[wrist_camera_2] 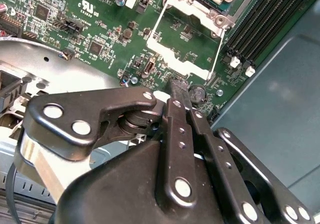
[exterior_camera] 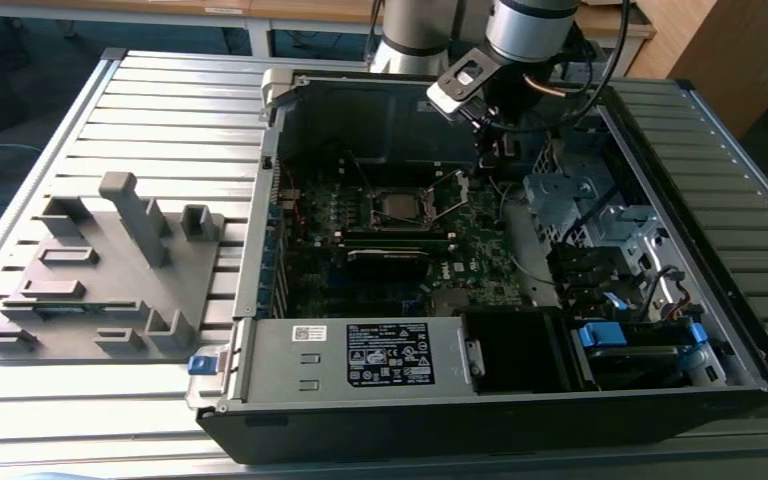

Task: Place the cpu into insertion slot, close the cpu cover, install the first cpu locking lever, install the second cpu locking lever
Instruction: 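Close the cpu cover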

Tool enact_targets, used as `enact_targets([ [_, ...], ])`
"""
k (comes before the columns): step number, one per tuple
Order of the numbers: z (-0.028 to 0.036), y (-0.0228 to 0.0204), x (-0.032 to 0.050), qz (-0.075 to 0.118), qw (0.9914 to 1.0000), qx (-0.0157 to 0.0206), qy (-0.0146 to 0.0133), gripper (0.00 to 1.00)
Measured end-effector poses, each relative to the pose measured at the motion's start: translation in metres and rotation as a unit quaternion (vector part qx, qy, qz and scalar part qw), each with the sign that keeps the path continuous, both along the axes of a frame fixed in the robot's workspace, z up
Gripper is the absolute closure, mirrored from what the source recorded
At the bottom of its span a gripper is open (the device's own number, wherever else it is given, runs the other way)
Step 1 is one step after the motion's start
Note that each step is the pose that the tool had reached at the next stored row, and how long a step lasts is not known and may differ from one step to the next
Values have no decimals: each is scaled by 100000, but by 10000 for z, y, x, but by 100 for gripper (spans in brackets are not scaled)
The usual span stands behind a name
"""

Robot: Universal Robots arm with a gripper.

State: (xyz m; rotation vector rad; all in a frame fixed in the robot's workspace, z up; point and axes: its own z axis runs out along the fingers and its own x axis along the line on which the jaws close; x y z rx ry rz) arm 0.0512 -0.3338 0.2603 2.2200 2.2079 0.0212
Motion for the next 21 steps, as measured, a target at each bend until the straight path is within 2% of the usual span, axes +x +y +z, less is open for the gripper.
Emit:
enact_targets([
  [21,-49,1,1,-2,100000,25,-5,90],
])
